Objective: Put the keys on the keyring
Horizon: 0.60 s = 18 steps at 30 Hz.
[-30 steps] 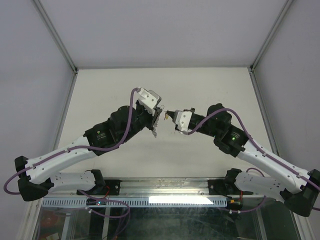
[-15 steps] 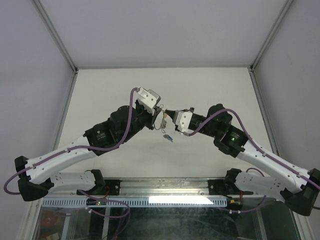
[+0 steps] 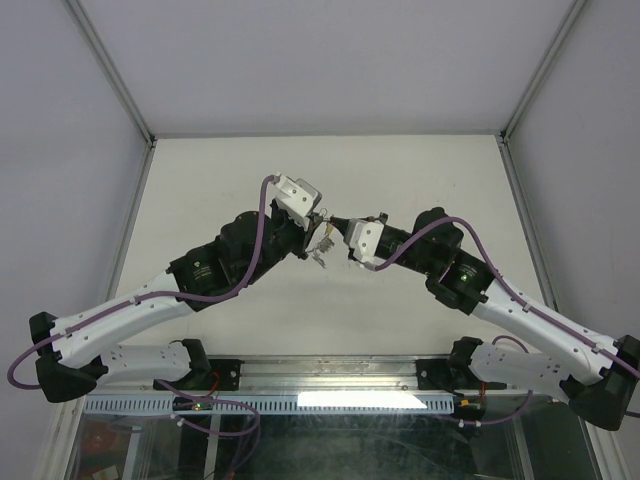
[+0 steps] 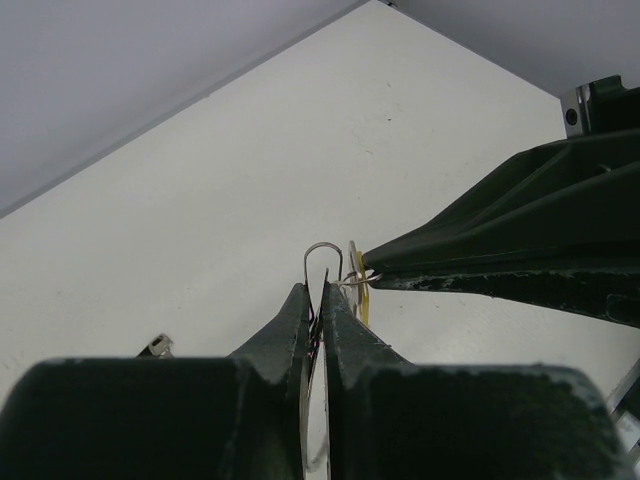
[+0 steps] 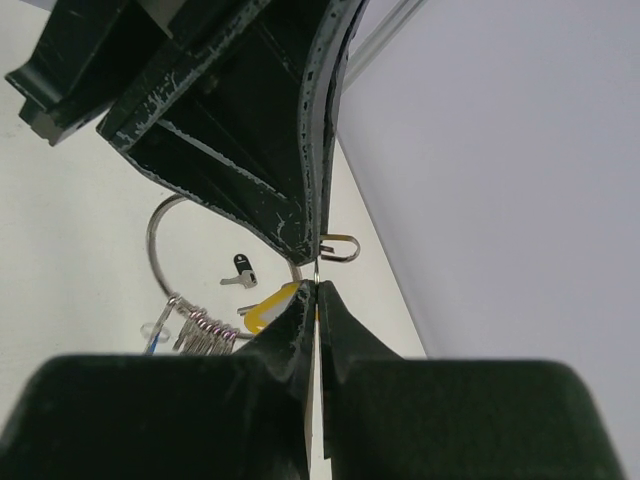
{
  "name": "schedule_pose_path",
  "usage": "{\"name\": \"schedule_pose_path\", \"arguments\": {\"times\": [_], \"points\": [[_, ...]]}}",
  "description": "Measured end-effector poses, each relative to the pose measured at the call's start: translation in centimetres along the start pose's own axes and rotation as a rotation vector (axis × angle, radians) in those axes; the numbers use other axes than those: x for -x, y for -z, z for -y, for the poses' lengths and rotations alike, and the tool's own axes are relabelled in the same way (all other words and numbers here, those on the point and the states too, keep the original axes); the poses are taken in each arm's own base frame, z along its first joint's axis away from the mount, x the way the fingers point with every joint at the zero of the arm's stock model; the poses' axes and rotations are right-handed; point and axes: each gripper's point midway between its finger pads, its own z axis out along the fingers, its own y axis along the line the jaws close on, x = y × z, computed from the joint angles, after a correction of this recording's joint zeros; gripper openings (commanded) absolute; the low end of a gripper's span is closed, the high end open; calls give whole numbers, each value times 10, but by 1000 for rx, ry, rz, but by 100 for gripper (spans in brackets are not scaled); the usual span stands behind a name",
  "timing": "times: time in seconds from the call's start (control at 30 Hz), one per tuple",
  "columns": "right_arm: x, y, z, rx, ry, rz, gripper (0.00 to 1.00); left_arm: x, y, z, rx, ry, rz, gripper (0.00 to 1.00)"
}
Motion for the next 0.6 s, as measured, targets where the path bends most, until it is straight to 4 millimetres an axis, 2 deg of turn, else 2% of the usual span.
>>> {"name": "schedule_pose_path", "arguments": {"times": [0.6], "points": [[-2,-3,2,-15,0,-9,0,-1,0,2,-7,-19,-3,0]]}}
